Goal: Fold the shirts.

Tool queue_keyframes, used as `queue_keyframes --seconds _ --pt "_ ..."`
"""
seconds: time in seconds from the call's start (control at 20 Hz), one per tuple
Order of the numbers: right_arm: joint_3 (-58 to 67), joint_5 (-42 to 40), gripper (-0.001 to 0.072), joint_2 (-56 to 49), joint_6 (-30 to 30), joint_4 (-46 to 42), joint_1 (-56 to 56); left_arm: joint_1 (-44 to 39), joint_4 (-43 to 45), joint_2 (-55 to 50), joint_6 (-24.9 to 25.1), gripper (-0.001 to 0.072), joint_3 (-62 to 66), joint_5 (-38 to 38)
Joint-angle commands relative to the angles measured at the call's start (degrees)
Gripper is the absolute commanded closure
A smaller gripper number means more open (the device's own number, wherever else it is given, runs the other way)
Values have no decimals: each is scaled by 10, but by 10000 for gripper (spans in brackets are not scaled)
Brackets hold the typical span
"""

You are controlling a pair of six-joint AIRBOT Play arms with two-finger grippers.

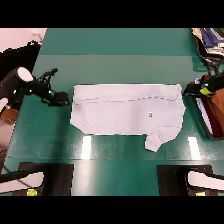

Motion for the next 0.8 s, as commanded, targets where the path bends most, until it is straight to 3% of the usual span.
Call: queue_keyframes --seconds 0.0,0.15,0.4,0.7,0.75 --pt "-72 3 201 75 -1 1 -26 0 -7 89 -45 281 -121 -2" --pt "-126 -17 203 126 -1 2 -29 0 -101 133 -42 282 -229 34" --pt "-159 -16 203 167 -1 31 -28 -1 -249 139 15 282 -315 130" --pt "-160 6 203 198 0 38 -29 -1 -263 138 22 285 -337 202" --pt "-160 23 203 198 0 39 -32 0 -266 138 22 382 -337 203"
